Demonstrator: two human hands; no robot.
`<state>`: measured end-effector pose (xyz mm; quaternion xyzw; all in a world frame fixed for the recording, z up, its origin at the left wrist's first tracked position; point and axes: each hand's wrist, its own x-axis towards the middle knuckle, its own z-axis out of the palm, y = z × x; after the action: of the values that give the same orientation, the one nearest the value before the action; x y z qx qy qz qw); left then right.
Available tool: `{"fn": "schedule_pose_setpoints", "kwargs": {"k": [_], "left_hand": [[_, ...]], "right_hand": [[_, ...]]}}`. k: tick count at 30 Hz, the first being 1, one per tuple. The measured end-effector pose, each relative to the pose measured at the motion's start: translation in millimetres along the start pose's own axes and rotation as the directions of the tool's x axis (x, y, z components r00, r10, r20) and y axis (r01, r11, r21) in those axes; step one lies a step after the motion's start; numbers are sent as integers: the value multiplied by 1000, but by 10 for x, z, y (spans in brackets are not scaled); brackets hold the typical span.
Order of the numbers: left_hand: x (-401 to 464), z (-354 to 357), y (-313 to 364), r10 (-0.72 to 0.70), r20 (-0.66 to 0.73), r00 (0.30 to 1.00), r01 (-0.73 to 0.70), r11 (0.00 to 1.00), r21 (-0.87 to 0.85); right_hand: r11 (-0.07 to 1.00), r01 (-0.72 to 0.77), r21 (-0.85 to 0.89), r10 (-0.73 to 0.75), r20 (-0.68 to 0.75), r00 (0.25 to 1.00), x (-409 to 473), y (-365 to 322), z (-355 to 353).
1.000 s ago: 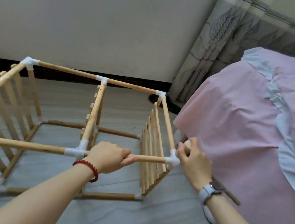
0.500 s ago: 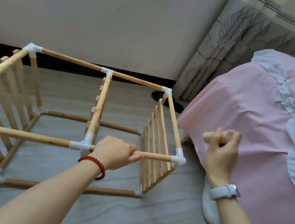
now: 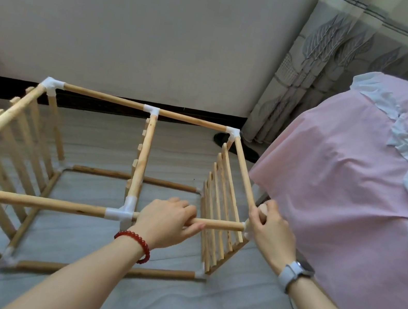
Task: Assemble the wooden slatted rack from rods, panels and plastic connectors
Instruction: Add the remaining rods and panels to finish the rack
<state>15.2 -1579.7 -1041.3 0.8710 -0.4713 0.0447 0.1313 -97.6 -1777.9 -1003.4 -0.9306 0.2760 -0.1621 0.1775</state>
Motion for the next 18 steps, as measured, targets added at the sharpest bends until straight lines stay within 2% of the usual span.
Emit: {"fn": "schedule_pose_setpoints", "kwargs": {"k": [2,4,7,10,12,14,16,18], "left_hand": [[-66,-84,-11,25,-35,999,-27,996,-80],[-235,-193,-113,2,-126,992,-18,991,-131],[-652,-365,-420,-93,-192,977,75,992,-102],[-1067,-521,-791,-216,-132,967,218,976,-1],[-1244,-602,-999,-298,-35,954,300,953,39],[-1324,-654,-1129,-316,36,948,312,947,76],[-1334,-662,-1155,-288,20,957,284,951,120],[-1312,-621,-1125,-270,-42,962,274,952,134]], "right_hand": [[999,-21,41,17,91,996,73,-67,-51],[987,-35,155,11,152,988,21,-175,-2],[962,8,274,-55,166,985,-147,-421,124],[934,14,356,-83,179,980,-198,-638,206],[918,23,396,-107,193,975,-222,-742,261],[888,40,459,-134,174,976,-235,-848,303],[868,77,491,-180,166,970,-243,-933,362],[842,53,538,-179,185,966,-258,-965,455]]}}
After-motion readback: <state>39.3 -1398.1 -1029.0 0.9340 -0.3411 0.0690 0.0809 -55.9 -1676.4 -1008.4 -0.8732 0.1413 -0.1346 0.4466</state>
